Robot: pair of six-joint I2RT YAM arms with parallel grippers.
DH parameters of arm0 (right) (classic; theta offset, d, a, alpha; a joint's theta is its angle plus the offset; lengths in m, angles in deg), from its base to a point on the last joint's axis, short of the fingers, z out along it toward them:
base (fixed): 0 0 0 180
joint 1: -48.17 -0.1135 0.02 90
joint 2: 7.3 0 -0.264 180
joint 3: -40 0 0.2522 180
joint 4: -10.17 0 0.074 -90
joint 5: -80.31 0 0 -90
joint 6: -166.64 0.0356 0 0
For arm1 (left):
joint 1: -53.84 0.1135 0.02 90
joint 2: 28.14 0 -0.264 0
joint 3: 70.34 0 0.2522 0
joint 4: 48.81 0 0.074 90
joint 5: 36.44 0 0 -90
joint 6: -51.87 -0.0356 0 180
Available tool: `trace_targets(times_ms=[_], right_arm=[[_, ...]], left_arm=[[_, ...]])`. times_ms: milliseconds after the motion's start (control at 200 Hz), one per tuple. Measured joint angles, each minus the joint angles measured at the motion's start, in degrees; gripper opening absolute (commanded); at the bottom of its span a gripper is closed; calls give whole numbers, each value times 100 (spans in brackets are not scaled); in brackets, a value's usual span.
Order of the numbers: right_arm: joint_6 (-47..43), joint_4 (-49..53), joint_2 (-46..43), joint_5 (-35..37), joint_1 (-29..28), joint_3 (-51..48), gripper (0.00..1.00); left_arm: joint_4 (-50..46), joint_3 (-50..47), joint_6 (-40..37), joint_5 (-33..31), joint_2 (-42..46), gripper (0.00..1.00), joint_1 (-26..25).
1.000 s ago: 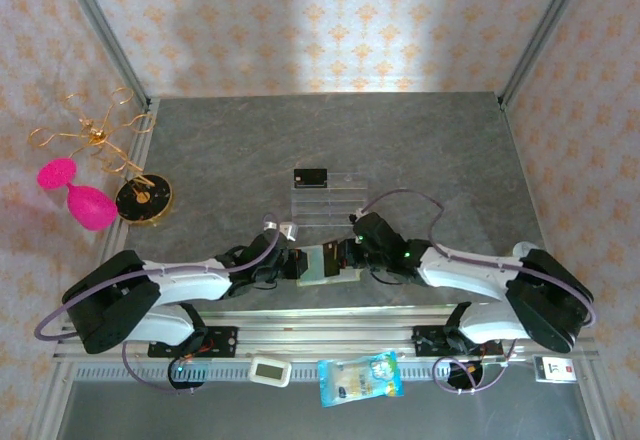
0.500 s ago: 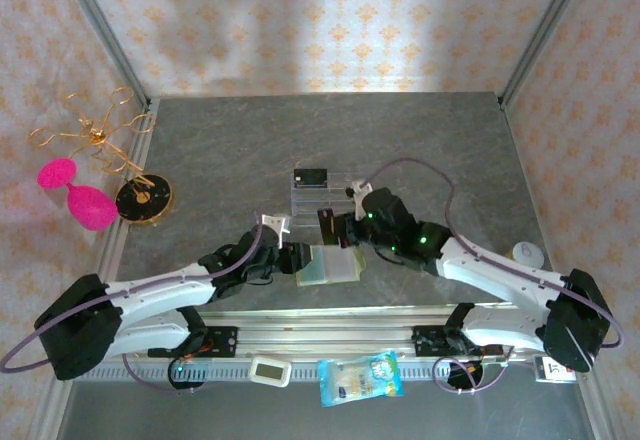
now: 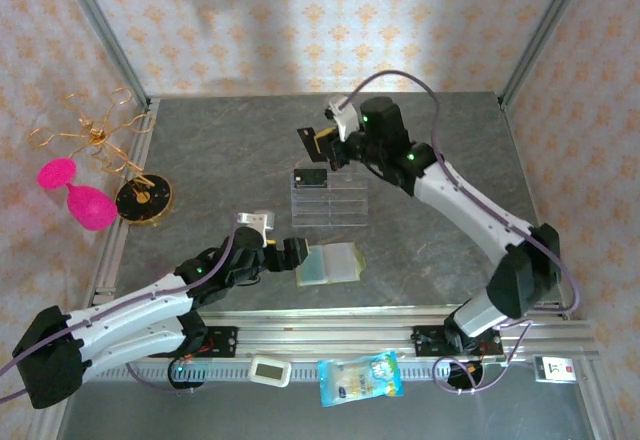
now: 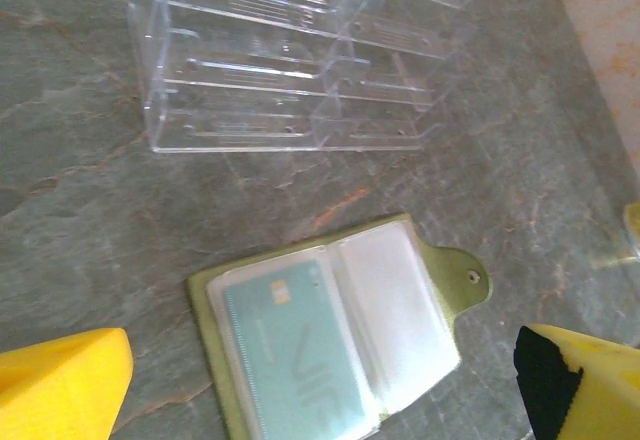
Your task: Take the credit cards out of the card holder
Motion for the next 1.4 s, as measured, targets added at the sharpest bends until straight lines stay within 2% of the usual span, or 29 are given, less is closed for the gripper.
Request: trace_targets(times_ms=[260, 441, 661, 921, 1397], right_arm=[[-1725, 1259, 946, -767, 203, 1257, 0], [-2876, 2468, 1985, -855, 205, 2669, 0], [-3875, 3622, 2865, -811, 205, 3681, 0], [-4472, 4229, 3185, -656, 205, 4039, 0], [-4625, 4352, 3241, -575, 205, 3960, 0]], left_arm=[[-570, 452, -280, -940, 166, 99, 63], [-726, 544, -439, -1567, 221, 99, 87], [-822, 553, -481, -2236, 223, 99, 203], [-870, 610, -588, -2468, 262, 99, 332], [-870, 608, -588, -2439, 260, 99, 448]])
